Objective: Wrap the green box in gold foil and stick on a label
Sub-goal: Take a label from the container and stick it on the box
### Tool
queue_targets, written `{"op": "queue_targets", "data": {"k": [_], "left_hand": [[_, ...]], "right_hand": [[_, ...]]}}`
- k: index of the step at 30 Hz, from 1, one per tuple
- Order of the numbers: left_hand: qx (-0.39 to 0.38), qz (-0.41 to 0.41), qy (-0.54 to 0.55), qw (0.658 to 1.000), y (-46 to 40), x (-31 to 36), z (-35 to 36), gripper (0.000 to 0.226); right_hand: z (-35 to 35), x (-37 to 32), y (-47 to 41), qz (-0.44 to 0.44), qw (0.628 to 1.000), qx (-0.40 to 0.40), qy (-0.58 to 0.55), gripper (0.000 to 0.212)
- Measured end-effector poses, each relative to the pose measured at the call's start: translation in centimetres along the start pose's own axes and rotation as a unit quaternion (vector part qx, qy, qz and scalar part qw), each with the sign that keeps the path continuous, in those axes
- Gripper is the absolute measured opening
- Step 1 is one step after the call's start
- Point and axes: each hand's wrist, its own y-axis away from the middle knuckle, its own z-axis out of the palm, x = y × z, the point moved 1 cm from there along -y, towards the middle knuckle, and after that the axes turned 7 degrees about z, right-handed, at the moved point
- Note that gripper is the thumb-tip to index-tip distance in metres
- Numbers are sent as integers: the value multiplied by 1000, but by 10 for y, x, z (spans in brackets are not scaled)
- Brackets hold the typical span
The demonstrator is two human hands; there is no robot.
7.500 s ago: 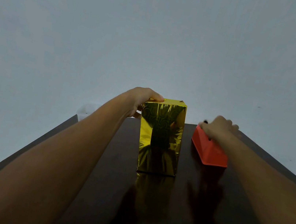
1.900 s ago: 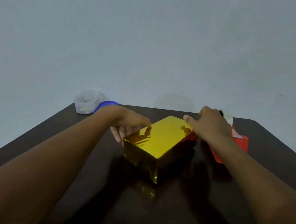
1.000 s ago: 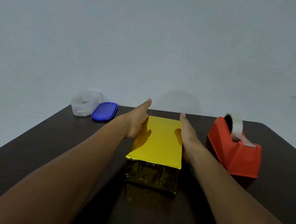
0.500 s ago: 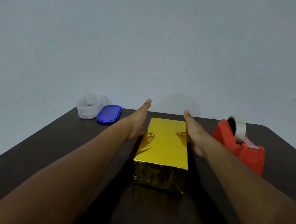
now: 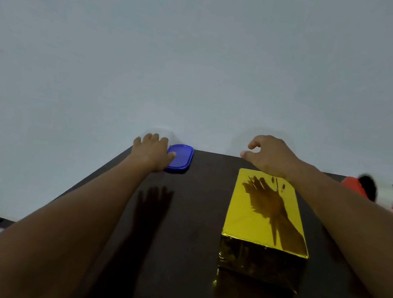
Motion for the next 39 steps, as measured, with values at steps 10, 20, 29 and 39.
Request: {"op": "queue_targets", "data": {"k": [10,20,29,39], "left_hand": [[-46,49,49,996,11,-31,-26,35],[-57,-166,229,958,42,-67,-17,46],[-4,-121,350,929,61,-47,-19,19],[71,8,285,956,68,-23,-35,26]], "right_hand": [[30,-86,-3,-90,989,-95,74,50],[65,-157,16,-167,977,-108,75,31],[84,-179,33,-205,962,-86,158,27],[78,-154,35,-99,962,-104,232,61]]}}
